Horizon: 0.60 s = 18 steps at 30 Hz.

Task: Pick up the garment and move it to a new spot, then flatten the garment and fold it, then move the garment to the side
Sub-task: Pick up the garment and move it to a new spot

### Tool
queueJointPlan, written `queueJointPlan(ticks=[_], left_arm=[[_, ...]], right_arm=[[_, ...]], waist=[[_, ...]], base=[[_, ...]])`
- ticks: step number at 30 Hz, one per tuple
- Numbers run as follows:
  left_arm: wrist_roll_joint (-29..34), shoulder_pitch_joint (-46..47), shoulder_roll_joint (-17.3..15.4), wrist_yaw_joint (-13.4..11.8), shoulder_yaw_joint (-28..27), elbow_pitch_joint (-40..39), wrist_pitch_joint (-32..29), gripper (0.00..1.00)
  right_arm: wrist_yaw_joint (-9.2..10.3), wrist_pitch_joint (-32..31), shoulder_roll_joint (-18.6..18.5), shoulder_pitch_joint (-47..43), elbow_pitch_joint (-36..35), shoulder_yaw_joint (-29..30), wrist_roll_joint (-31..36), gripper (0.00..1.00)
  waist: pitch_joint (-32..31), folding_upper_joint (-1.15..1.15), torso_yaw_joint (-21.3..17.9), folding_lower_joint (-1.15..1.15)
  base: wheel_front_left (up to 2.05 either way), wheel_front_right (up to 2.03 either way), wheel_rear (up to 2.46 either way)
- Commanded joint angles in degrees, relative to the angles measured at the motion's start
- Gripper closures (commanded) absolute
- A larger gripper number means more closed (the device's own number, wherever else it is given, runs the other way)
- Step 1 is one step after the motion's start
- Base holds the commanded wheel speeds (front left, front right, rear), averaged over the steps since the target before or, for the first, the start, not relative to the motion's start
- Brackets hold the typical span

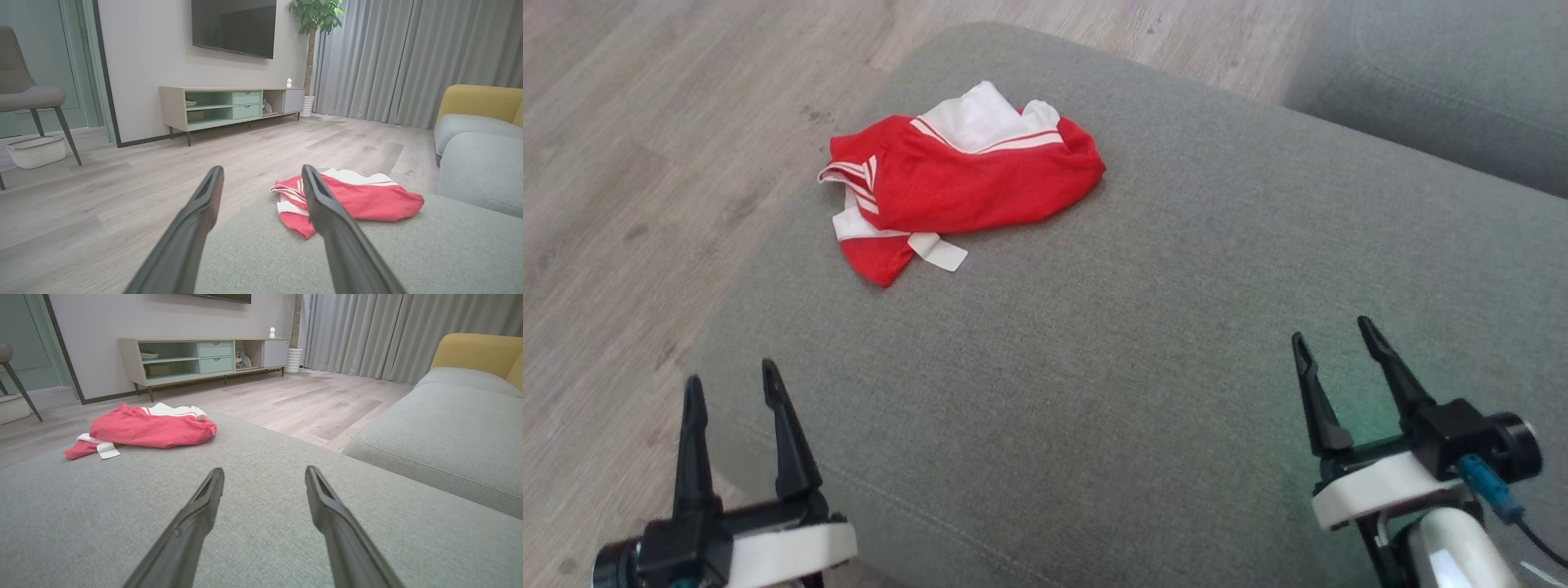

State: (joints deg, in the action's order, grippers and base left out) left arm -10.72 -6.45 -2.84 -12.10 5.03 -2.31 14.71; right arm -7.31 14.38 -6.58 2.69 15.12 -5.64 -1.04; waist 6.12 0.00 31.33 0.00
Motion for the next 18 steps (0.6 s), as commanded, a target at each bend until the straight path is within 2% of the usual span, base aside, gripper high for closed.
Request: queueJointPlan(ticks=[1, 5, 10, 15, 17, 18], left_arm=[[-0.31, 2.96, -0.04, 0.03, -1.81, -2.02, 0.29, 0.00], [0.65, 6.47, -0.04, 1.80, -3.21, -0.82, 0.29, 0.00], [2.80, 16.64, -0.90, 5.87, -4.92, 4.62, 0.29, 0.00], [2.99, 30.68, -3.05, 10.00, -4.13, 17.61, 0.23, 0.00], [2.27, 36.80, -3.85, 11.41, -3.95, 23.75, -1.63, 0.00], [1.31, 42.76, -4.54, 12.67, -4.06, 29.20, -3.84, 0.00]], right_arm=[[-0.18, 0.62, -1.04, 1.41, -2.13, -0.87, 0.52, 0.00], [-0.18, 0.62, -1.91, 1.21, -3.49, 0.15, 1.28, 0.00], [-0.18, 0.62, -4.39, 2.18, -5.28, 0.42, 2.41, 0.00], [-0.18, 0.62, -7.82, 3.95, -6.83, 0.03, 3.19, 0.00], [-0.18, 0.62, -9.22, 4.75, -7.42, -0.53, 3.43, 0.00], [-0.18, 0.62, -10.64, 5.59, -8.15, -0.97, 3.38, 0.00]], waist=[[0.37, 0.00, -0.04, 0.00], [2.36, 0.00, 0.03, 0.00], [6.81, 0.00, 0.40, 0.00], [11.96, 0.00, 0.35, 0.00], [14.08, 0.00, -0.11, 0.00], [16.22, 0.00, -0.67, 0.00]], base=[[0.00, 0.00, 0.00], [0.00, 0.00, 0.00], [0.00, 0.00, 0.00], [0.00, 0.00, 0.00], [0.00, 0.00, 0.00], [0.00, 0.00, 0.00]])
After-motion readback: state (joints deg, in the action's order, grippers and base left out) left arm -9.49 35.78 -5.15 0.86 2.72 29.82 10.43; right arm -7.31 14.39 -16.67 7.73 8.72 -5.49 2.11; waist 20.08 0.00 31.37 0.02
